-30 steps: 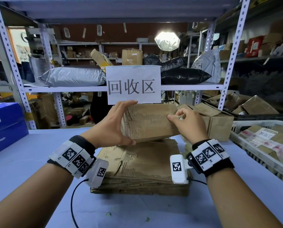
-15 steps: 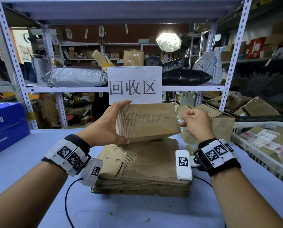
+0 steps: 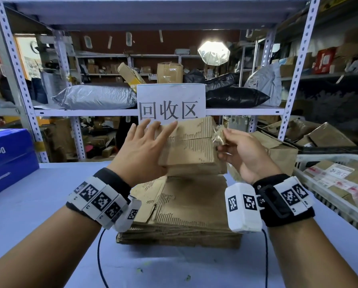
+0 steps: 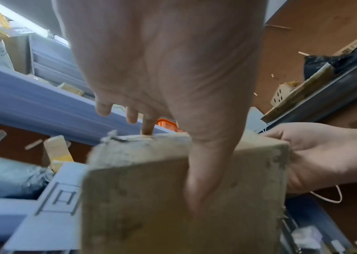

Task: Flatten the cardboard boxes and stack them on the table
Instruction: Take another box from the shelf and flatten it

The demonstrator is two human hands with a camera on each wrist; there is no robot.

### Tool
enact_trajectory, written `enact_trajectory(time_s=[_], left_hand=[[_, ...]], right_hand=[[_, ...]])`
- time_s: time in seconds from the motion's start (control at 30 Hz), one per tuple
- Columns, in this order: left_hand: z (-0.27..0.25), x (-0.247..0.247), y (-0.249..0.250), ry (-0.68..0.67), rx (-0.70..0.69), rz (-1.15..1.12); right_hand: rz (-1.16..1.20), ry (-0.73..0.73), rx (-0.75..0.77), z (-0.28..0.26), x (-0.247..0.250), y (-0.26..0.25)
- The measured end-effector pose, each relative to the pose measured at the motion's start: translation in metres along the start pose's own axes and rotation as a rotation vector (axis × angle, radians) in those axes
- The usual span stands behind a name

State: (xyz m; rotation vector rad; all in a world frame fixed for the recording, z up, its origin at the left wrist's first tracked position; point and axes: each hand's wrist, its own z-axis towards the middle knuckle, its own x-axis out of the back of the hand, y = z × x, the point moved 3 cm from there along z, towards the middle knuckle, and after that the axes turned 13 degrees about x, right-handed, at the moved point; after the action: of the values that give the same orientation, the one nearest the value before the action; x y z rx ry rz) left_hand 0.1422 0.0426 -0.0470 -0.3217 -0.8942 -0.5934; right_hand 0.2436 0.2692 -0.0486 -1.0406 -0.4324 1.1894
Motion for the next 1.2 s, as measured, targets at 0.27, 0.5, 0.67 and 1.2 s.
enact_trajectory(time_s=[0.27,0.5,0.67,1.2], left_hand=[[0.008,-0.004,0.028,-0.046,-0.044,-0.234],[0.006,-0.011,0.028,-0.026,-0.016,-0.261],[0.006,-0.011,0.028,-0.02,0.009,-0.259],[0.005,-0.011,0.027,-0.057,0.044,-0.287]], right_hand=[[-0.014,-0.011,0.002,-0.007,-0.008,0.014],[-0.298,-0.133,0.148,-0.009,-0.003,0.017],[-0.291,-0.029,0.189,-0.009,0.007,0.017],[-0.493,0.009,0.129,-0.002,0.013,0.027]])
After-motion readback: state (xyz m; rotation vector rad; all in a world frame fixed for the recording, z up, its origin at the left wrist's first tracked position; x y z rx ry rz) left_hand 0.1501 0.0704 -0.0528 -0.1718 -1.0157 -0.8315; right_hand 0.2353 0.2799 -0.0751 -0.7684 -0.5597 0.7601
